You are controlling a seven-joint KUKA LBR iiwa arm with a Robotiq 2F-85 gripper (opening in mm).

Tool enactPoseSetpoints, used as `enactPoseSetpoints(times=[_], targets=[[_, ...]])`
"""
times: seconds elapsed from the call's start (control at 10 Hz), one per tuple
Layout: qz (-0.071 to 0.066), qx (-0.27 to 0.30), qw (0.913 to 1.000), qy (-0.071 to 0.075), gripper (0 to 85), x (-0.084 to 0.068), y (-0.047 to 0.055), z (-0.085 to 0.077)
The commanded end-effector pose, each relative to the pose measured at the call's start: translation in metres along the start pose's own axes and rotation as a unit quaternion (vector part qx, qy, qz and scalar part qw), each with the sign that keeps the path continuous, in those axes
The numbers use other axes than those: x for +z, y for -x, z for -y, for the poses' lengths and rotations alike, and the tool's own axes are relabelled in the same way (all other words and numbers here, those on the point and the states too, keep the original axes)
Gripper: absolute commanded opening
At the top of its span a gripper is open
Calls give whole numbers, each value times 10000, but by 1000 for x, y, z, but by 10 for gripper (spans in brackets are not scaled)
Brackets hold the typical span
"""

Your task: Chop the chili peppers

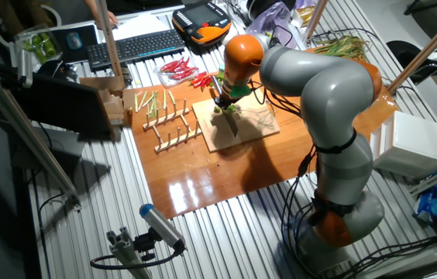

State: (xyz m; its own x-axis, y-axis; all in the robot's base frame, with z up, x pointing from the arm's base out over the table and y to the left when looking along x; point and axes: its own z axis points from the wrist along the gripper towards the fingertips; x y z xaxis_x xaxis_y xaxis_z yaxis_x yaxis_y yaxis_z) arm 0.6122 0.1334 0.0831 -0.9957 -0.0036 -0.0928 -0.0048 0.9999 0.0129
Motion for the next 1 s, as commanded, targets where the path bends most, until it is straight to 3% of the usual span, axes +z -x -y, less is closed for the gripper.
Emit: enactPoseSetpoints(times=[0.0, 0.3, 0.4, 0.9], targets=[[-18, 11, 10000, -27, 0, -1, -3, 1], [-124, 45, 9997, -188, 0, -31, -11, 4], [-109, 28, 9997, -203, 0, -33, -13, 8], [-11, -54, 9999, -157, 0, -22, -8, 18]])
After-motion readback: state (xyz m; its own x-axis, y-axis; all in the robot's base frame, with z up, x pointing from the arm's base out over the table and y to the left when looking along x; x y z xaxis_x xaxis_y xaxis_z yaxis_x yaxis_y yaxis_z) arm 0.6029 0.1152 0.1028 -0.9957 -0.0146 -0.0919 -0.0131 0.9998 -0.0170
